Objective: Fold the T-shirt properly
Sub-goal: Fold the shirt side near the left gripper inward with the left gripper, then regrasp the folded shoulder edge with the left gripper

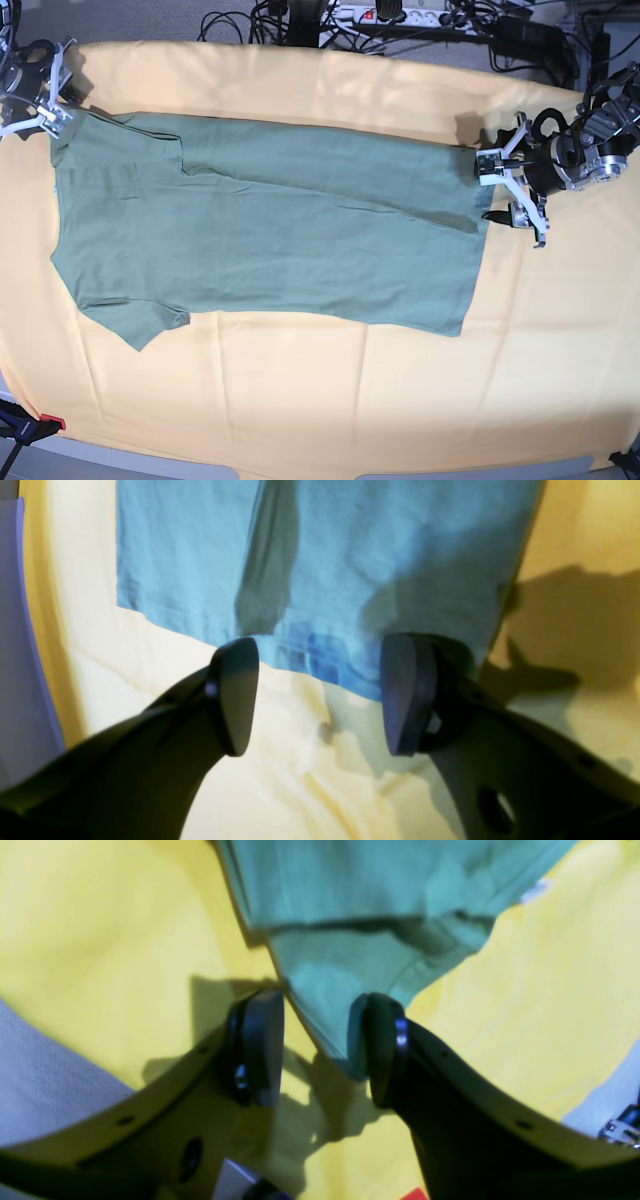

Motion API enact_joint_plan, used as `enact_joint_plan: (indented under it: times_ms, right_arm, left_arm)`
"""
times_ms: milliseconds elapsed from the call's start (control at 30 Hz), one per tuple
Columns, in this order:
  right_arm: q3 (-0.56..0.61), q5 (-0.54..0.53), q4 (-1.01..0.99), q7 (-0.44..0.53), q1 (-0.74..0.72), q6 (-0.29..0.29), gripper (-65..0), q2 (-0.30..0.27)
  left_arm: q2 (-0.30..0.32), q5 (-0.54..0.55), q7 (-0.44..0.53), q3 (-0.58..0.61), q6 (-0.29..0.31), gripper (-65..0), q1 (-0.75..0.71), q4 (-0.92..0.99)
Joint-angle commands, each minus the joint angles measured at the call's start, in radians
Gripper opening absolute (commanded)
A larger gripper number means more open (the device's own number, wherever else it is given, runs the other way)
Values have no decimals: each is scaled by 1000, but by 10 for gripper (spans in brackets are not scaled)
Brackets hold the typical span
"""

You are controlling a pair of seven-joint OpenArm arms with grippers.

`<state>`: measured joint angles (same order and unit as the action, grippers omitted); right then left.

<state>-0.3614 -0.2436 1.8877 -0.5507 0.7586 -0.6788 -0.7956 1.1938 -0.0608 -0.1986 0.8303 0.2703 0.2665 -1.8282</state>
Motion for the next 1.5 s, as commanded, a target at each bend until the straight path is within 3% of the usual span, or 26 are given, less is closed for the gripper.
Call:
enact_joint_plan:
  times_ms: [0,133,267,433,633,700,767,833,967,1100,1467]
  right_arm:
    - [-11,14,0,12,-2,6,-363,-21]
    - [-11,17,-39,52,-3,19,-363,-22]
    - [-11,96,-56,114,-3,60,-363,-22]
    - [-8,115,-58,163,-3,21,-363,-22]
    - [31,146,-58,174,-3,80,-364,-22]
    - [52,145,-58,173,-3,108,-421,-21]
    - [74,148,-58,173,-3,127,-533,-21]
    - [88,148,-58,173,-3,154,-643,-21]
    - [88,149,-58,171,-3,213,-650,-19]
    - [88,148,-58,169,-3,217,-650,-19]
    - [88,148,-58,166,-3,204,-650,-19]
  left_arm:
    - [23,-1,15,-11,-15,-261,16,-9]
    - [21,31,19,-11,-15,-261,16,-9]
    - [20,36,20,-11,-15,-261,16,-9]
    - [20,35,23,-11,-15,-261,16,-9]
    - [20,35,39,-11,-15,-261,16,-9]
    - [19,35,42,-11,-15,-261,16,-9]
    - [20,35,41,-11,-10,-261,16,-9]
    - [20,30,42,-11,50,-261,16,-10]
    - [21,25,42,-11,212,-261,16,-11]
    - [20,39,61,-11,339,-261,16,-12]
    - [19,5,79,-11,336,-261,16,-11]
